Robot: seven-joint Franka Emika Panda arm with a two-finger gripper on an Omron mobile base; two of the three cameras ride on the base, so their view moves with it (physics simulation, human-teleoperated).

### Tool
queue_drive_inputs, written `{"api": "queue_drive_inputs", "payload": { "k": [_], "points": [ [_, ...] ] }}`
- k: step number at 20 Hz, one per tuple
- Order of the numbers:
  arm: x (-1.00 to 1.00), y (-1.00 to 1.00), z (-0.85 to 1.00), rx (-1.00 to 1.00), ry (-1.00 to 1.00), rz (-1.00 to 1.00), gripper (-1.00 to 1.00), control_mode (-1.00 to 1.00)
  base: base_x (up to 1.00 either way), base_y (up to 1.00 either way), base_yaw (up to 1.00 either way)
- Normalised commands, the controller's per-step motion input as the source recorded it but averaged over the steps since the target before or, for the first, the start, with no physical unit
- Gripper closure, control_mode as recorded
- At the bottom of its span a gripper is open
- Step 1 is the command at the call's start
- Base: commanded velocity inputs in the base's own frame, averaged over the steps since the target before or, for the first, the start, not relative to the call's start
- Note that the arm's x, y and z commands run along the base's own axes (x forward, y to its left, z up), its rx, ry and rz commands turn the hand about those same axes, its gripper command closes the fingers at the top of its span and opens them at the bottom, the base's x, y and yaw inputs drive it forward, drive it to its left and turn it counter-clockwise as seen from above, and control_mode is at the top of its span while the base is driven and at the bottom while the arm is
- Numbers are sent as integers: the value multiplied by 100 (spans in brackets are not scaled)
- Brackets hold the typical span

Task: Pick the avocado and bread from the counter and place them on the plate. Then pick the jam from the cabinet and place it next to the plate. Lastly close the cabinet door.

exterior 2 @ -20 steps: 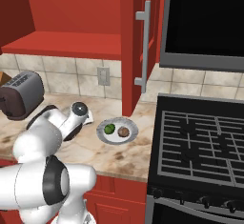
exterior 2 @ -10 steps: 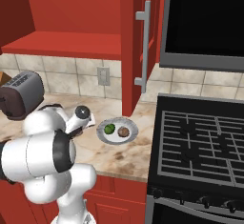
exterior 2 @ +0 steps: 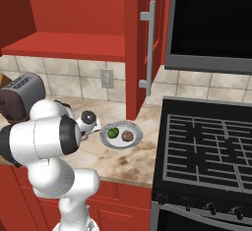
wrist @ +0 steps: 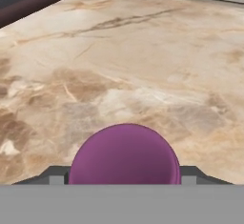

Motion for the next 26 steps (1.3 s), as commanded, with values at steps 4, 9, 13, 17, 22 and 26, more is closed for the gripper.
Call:
{"api": "queue_drive_inputs", "payload": {
  "k": [4,9,13,17,22,26],
  "points": [
    [16,-4,-18,0,-1,0,100,-100,0,0,0],
    [12,-8,-15,0,-3,0,-100,-100,0,0,0],
    [6,-14,-7,0,-1,0,-100,-100,0,0,0],
    [0,-2,0,0,0,0,-100,-100,0,0,0],
    [0,-7,0,0,0,0,-100,-100,0,0,0],
    [-11,-29,0,0,0,0,-100,-100,0,0,0]
  ]
}}
